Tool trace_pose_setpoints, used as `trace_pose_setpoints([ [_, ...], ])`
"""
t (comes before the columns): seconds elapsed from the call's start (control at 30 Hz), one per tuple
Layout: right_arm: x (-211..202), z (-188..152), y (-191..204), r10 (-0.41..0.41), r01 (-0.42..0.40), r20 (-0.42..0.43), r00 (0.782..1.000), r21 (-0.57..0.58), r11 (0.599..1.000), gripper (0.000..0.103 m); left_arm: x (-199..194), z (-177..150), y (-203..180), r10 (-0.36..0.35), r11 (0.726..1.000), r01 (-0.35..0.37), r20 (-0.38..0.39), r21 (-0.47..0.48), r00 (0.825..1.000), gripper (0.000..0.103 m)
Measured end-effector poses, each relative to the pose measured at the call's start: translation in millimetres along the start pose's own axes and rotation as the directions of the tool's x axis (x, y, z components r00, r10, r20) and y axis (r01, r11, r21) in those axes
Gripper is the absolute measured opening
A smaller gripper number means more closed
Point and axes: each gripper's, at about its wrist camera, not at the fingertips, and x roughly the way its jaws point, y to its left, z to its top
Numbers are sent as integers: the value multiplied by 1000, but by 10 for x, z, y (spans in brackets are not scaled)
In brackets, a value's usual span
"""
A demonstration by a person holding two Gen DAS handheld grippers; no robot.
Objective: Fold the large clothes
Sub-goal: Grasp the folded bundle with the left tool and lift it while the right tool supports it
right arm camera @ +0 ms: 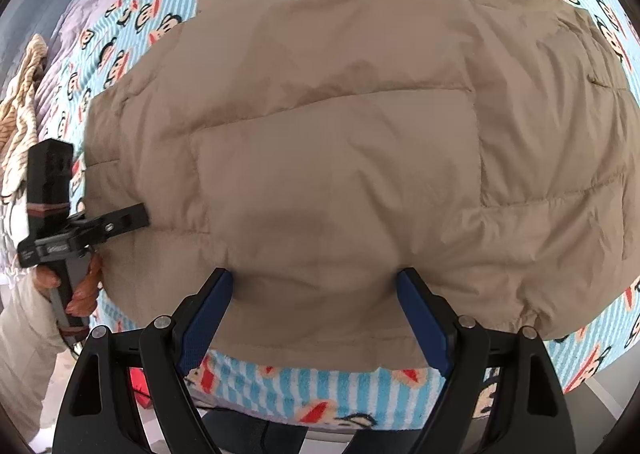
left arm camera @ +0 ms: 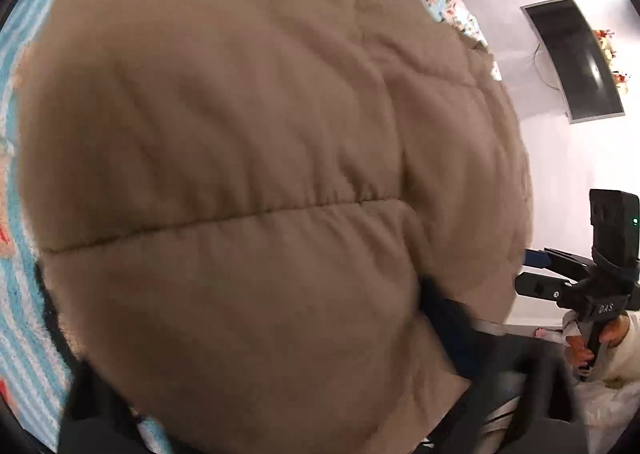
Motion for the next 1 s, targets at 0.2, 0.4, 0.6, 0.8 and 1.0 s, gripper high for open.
trace_pose_setpoints([
  [0.2,-398,133,-91,2,-5,186,983,15,1000,57,-361,-28,-228,-54,998,55,60,-19,997,24],
  [0.4,-158,435,-216,51,-52,224,973,2,999,5,-679,-40,-808,-89,995,94,130,-37,988,24],
  [0.6,299,646,-483,165,-176,181,969,43,984,1,-633,112,-1771,-40,999,42,138,-6,990,24],
  [0.8,467,717,-737,319,-332,149,936,76,940,0,-179,369,-2804,115,992,-120,93,51,989,24],
  [1.0,449,740,-1114,464,-474,100,880,178,862,0,342,513,-3517,217,964,-232,120,129,969,33],
])
